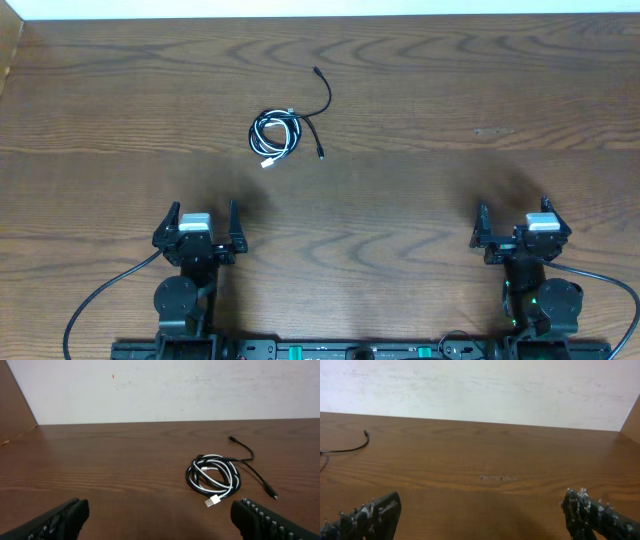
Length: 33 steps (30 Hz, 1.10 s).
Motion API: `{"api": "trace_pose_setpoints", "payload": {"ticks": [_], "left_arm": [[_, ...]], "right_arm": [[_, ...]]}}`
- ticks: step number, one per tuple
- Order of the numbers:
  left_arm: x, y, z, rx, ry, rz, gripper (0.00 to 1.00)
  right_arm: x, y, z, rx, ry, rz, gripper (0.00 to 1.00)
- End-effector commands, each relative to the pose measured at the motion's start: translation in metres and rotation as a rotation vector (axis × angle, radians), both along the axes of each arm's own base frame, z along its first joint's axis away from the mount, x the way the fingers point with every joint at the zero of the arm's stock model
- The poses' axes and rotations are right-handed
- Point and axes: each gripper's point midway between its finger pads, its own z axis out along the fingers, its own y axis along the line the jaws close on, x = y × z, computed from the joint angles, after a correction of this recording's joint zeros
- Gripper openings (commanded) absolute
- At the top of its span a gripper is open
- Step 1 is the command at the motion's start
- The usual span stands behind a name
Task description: Untangle cables
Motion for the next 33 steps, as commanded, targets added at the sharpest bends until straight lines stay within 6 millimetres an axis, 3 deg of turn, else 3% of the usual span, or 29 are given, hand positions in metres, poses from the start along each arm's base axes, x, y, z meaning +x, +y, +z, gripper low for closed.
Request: {"api": "trace_pose_setpoints", "payload": {"ticks": [1,33], "left_arm": [[-0.0009,0.0024,-0.0182,-0.006,0.057,0.016,0.96],[-0.0011,0.0024,-0.0228,-0.024,0.12,0.02,0.96]], "right_arm": [[-0.0001,-0.0003,-0.0014,-0.012,0.004,-0.003,0.99],[-0.0001,-0.0002,-0.0014,-0.012,0.004,-0.003,0.99]]}}
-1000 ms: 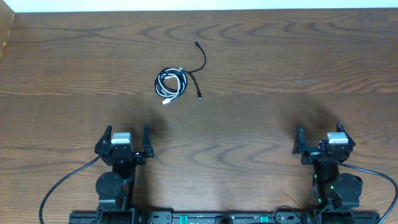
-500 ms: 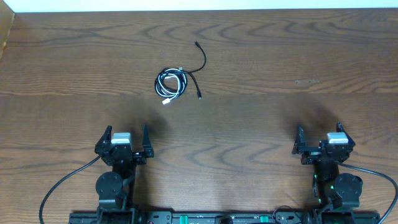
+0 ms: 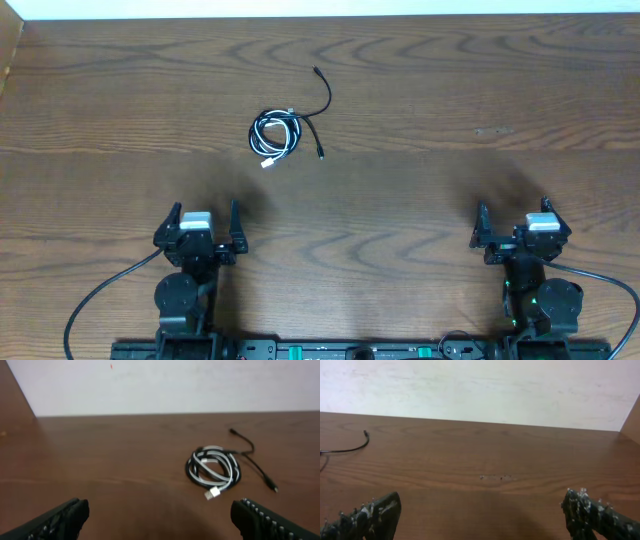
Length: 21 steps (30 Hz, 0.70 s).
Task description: Untangle cables
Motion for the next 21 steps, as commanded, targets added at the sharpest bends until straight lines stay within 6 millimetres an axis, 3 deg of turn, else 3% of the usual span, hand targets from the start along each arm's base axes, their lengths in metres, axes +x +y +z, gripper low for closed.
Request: {"api": "trace_pose_setpoints", "payload": {"ticks": [1,21], "left_arm": [[-0.001,0.002,-0.015,-0.015,0.086,0.019,0.96],[0.014,0.0,-0.038,-0.039,0.437,0.02,0.96]], "right_arm": [[0.0,0.0,-0.001,-0.012,0.004,-0.003,0.99],[0.0,0.0,-0.001,-0.012,0.004,-0.003,0.99]]}}
